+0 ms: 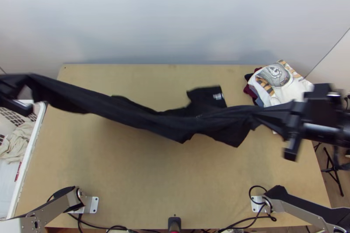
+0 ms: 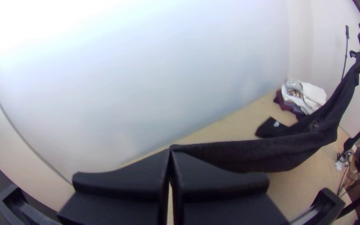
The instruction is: Fold the t-shirt
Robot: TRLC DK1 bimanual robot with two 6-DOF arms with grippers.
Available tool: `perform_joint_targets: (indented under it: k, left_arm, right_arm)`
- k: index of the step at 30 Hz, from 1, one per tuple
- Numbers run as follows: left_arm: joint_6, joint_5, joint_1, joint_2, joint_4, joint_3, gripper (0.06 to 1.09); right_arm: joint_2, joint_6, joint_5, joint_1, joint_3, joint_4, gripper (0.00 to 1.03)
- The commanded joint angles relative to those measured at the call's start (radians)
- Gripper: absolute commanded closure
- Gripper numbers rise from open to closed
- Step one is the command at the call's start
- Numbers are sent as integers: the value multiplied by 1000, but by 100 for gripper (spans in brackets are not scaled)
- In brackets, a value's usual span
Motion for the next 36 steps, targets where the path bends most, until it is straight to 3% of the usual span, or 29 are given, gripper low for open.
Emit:
perform_joint_targets:
  k: [1, 6, 13, 20, 24, 29, 33, 36]
  left_arm:
    - [-131, 3, 26, -11, 98, 208, 105]
    - [-206, -6, 41, -75, 223, 216, 104]
    - [-295, 0, -33, -146, 244, 204, 104]
    - [-315, 7, -88, -158, 339, -123, 104]
    - [-292, 5, -129, -102, 465, -320, 105]
    - [-200, -10, -143, 58, 574, -496, 105]
    - [-195, -142, -204, 195, 723, -577, 104]
    - [-203, -210, -224, 323, 789, -571, 104]
  right_arm:
    - [-9, 3, -56, -52, 219, 22, 100]
    - [-23, 5, -96, -102, 288, 54, 100]
    - [-75, 43, -181, -249, 300, 123, 100]
    - [-83, 37, -188, -268, 20, 190, 100]
    - [-49, -31, -176, -303, -226, 281, 100]
    - [113, -185, -178, -378, -433, 350, 100]
    - [316, -161, -179, -483, -439, 505, 100]
    - [474, -135, -167, -504, -335, 525, 100]
